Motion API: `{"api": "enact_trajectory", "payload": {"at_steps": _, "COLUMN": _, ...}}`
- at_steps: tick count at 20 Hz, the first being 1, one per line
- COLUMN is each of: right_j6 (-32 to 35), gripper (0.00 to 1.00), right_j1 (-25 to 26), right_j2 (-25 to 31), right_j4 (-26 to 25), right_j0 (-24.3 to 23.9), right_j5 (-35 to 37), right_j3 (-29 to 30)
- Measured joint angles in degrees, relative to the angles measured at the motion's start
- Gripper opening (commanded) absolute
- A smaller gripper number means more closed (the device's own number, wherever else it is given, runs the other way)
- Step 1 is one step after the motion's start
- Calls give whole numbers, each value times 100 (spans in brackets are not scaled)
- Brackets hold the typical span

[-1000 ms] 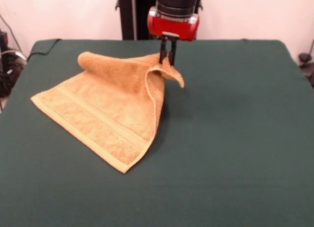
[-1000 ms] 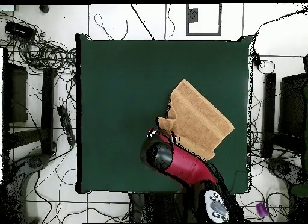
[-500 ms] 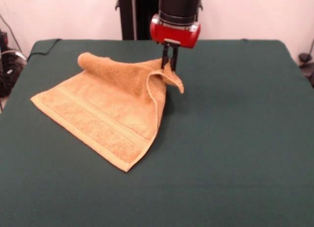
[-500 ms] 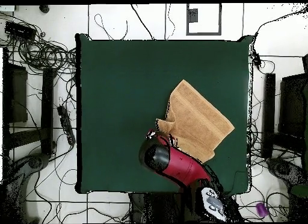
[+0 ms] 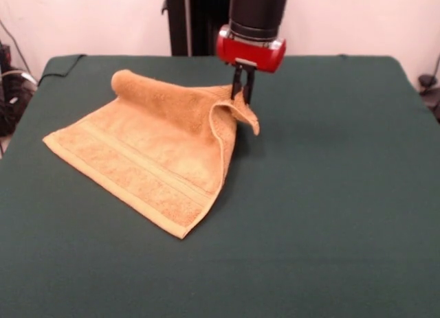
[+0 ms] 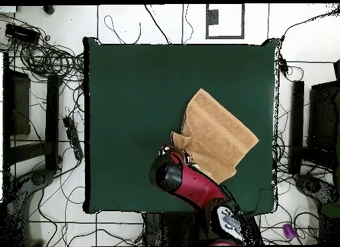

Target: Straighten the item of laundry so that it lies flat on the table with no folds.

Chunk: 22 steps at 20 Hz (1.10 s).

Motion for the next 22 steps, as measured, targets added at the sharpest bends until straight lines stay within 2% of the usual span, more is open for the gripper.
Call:
{"api": "enact_trajectory", "payload": {"at_steps": 10, "right_j6": 451, "gripper": 0, "right_j1": -42, "right_j2": -1, "right_j4": 153, "right_j0": 182, "right_j5": 0, "right_j3": 173}}
{"api": "enact_trajectory", "payload": {"at_steps": 22, "right_j6": 464, "gripper": 0, "right_j1": -44, "right_j2": -1, "right_j4": 337, "right_j0": 349, "right_j5": 0, "right_j3": 233}}
